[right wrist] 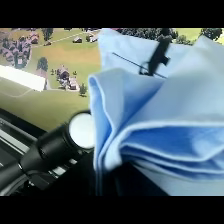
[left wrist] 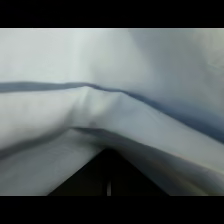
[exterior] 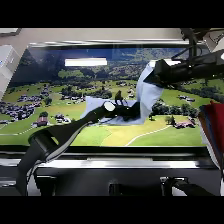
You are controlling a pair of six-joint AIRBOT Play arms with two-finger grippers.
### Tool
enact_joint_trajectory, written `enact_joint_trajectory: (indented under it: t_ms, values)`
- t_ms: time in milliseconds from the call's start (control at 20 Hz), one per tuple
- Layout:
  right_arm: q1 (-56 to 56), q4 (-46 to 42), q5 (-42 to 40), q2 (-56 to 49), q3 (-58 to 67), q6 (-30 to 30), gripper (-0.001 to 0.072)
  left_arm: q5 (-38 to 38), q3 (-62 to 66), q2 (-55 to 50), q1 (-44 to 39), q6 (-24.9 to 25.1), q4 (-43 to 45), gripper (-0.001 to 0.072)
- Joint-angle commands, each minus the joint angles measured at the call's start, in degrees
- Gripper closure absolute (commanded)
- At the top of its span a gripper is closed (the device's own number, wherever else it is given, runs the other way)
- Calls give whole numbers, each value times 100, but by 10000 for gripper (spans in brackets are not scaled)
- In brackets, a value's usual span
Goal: Fold the clothes and pants, and hang the long-sleeved shirts on hangers.
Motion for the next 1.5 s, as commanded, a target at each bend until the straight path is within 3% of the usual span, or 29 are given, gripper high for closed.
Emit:
enact_joint_trajectory:
  t_ms: [0, 50, 100, 300, 400, 600, 800, 850, 900, 950, 1100, 1200, 1300, 1450]
  values:
    - [282, -208, -402, -48, 4, 249, 669, 216, 142, -219, -138, 450, -758, 682]
    - [323, -184, -492, -151, 4, 249, 669, -251, 142, -199, 101, 916, -538, 684]
    - [363, -170, -575, -273, 4, 245, 669, -780, 142, -129, 433, 1075, 13, 685]
    - [909, -142, -1019, -984, 4, 203, 669, -2555, 142, 879, 2079, 592, 3429, 686]
    - [1303, -109, -1327, -1429, 4, 205, 669, -3204, 142, 1738, 3073, 584, 4756, 685]
    - [2153, 216, -2326, -2468, 4, 251, 668, -3797, 142, 3318, 4815, 831, 5198, 683]
    - [2894, 1008, -3716, -3432, 4, 251, 661, -4041, 140, 4454, 5565, 1080, 5187, 683]
    - [3029, 1353, -3943, -3615, 7, 258, 519, -4072, 140, 4627, 5587, 1084, 5187, 683]
    - [3112, 1709, -4070, -3744, 7, 247, 225, -4092, 140, 4756, 5580, 1137, 5187, 683]
    - [3141, 1969, -4122, -3801, 7, 168, 20, -4118, 140, 4826, 5547, 1163, 5187, 683]
    - [2667, 2009, -3510, -3521, 7, -181, 8, -4194, 118, 4848, 5528, 1189, 5187, 683]
    - [1921, 1526, -2798, -3115, 7, -227, 8, -4192, 72, 4846, 5530, 1233, 5189, 683]
    - [1016, 525, -1939, -2704, 7, -164, 10, -4181, 70, 4843, 5528, 1235, 5187, 682]
    - [-197, -1473, -173, -2544, -55, 385, 45, -4183, 70, 4843, 5528, 1231, 5184, 683]
